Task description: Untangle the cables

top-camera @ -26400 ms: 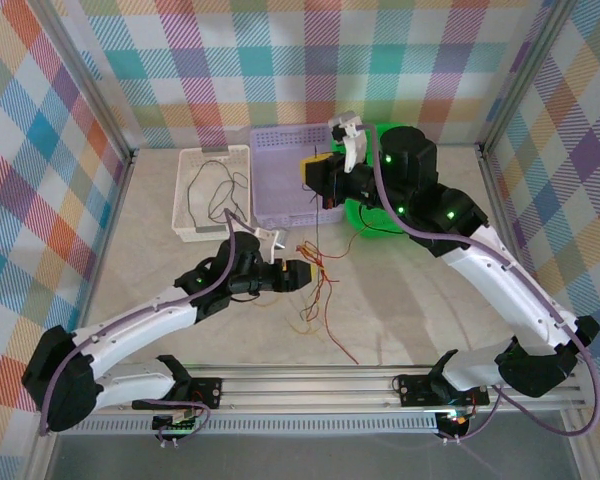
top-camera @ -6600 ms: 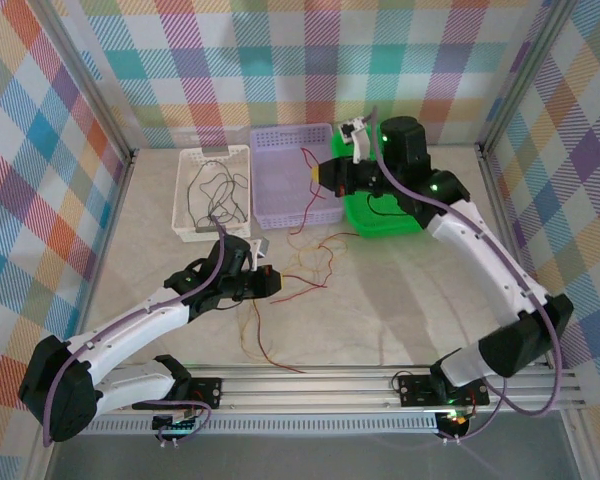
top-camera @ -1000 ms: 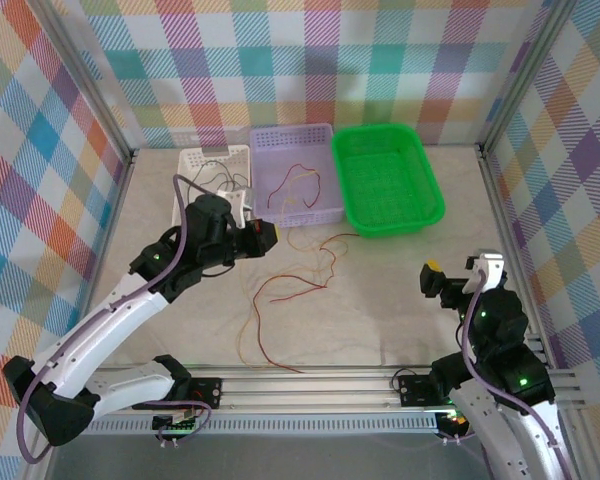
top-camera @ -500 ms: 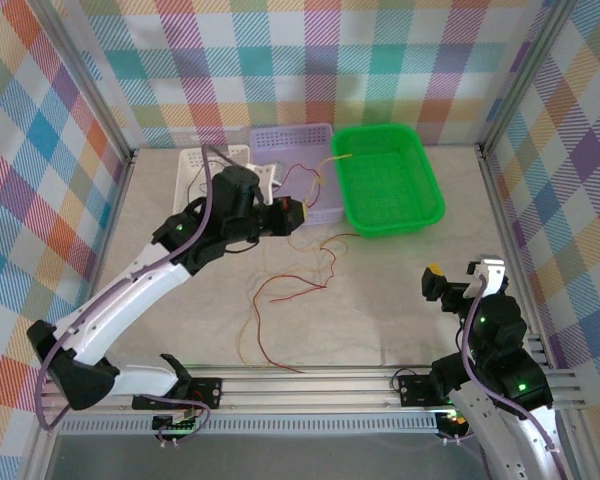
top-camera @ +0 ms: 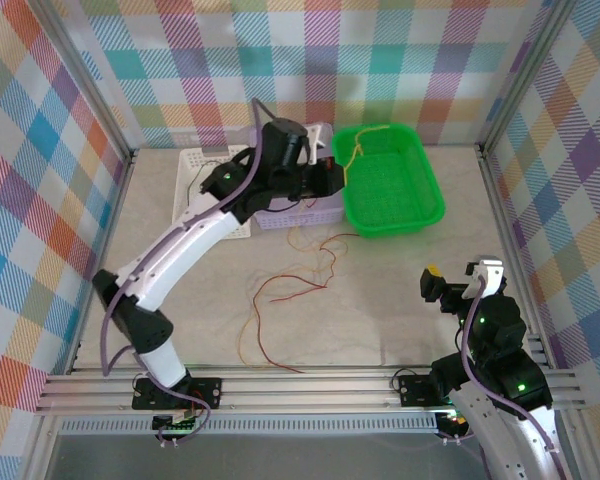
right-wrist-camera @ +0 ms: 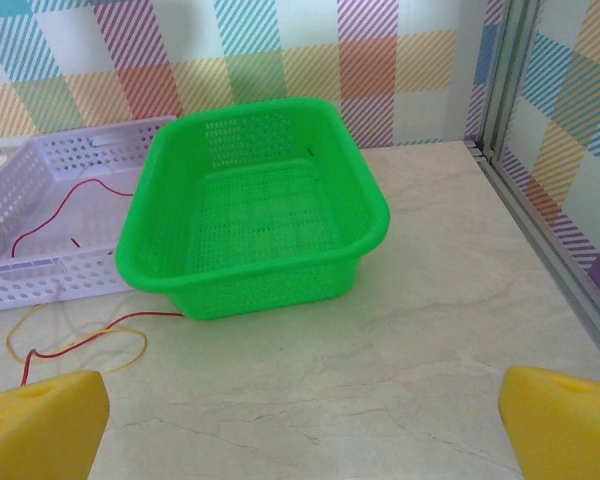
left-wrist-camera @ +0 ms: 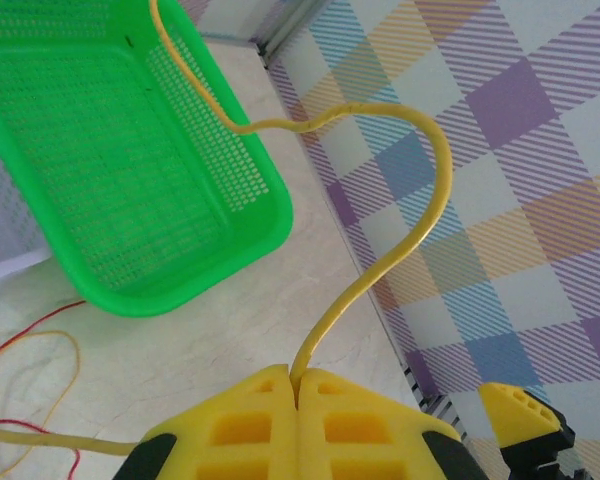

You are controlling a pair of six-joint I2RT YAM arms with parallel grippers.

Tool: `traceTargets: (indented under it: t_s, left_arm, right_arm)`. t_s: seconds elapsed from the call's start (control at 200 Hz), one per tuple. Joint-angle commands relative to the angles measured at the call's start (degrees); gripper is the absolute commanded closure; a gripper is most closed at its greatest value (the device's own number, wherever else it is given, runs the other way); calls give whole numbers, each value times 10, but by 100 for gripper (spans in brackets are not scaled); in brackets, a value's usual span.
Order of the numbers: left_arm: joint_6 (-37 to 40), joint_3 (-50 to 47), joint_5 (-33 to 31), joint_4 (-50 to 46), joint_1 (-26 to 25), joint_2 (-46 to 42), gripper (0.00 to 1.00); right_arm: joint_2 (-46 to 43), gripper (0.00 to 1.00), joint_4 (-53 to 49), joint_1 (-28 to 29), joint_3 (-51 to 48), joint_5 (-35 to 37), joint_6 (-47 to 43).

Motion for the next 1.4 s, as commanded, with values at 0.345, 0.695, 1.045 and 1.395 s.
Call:
traceTargets:
  t_s: [0.345,0.695,1.045,1.395]
  left_arm:
    - [-2,243,10,-14,-31,175,100]
    - [-39,250,21,130,-36,242,100]
    - [-38,148,-45,335,-40,265,100]
    - [-105,85,-75,437,-18,331,100]
  right_arm:
    - [-13,0,12,-4,-7,-16,-6]
    - [-20,0,15,-4,-9,-20,-8]
    - [-22,0,16,-4,-11,-23,-10]
    - [-22,0,17,-4,-10,-26,-11]
